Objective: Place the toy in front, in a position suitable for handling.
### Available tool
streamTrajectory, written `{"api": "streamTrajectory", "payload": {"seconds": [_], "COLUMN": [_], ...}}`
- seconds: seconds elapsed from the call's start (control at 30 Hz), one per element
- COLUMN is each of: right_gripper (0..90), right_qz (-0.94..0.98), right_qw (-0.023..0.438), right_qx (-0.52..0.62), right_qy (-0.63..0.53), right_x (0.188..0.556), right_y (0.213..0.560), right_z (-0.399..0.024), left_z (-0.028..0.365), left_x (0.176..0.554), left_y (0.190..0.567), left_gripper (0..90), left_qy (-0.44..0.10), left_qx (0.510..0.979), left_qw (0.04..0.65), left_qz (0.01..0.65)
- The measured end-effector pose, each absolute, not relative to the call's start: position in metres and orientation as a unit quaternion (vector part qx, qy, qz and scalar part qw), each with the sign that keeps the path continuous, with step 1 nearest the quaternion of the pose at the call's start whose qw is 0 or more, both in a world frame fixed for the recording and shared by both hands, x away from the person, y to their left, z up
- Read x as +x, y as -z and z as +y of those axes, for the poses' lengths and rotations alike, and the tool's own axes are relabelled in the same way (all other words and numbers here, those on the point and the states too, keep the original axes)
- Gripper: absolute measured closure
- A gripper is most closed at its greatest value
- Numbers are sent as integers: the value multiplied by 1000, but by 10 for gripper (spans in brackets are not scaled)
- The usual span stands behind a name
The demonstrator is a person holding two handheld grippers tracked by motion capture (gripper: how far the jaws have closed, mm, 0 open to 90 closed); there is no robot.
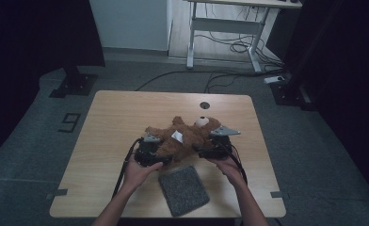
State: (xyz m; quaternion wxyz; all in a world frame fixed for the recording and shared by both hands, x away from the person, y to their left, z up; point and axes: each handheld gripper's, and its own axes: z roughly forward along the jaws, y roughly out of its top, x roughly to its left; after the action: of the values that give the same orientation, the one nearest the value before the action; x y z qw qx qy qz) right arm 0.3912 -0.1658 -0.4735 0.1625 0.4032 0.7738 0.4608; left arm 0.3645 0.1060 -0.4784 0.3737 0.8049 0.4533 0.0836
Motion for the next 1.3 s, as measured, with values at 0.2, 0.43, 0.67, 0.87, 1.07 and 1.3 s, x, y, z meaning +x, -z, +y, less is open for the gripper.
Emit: {"api": "streamTrajectory", "payload": {"seconds": [0.2, 0.43, 0.67, 0.87, 1.07, 1.3], "right_gripper": [355, 721, 745, 747, 748, 748], "right_qz": [803, 778, 746, 731, 725, 714], "right_qw": [157, 199, 213, 229, 242, 229], "right_qx": [372, 403, 404, 384, 368, 381], "right_qy": [-439, -440, -485, -515, -530, -541], "right_x": [403, 408, 411, 419, 426, 423], "right_y": [485, 478, 463, 433, 402, 410], "right_z": [-143, -148, -142, -130, -122, -127], "left_z": [108, 115, 124, 140, 148, 149], "left_x": [370, 374, 380, 390, 402, 410], "left_y": [482, 481, 470, 451, 425, 415], "left_gripper": [478, 605, 722, 759, 775, 794], "left_qy": [-80, -92, -127, -140, -167, -183], "left_qx": [812, 797, 784, 766, 759, 761], "left_qw": [367, 388, 404, 430, 437, 429], "left_qz": [447, 453, 454, 457, 453, 450]}}
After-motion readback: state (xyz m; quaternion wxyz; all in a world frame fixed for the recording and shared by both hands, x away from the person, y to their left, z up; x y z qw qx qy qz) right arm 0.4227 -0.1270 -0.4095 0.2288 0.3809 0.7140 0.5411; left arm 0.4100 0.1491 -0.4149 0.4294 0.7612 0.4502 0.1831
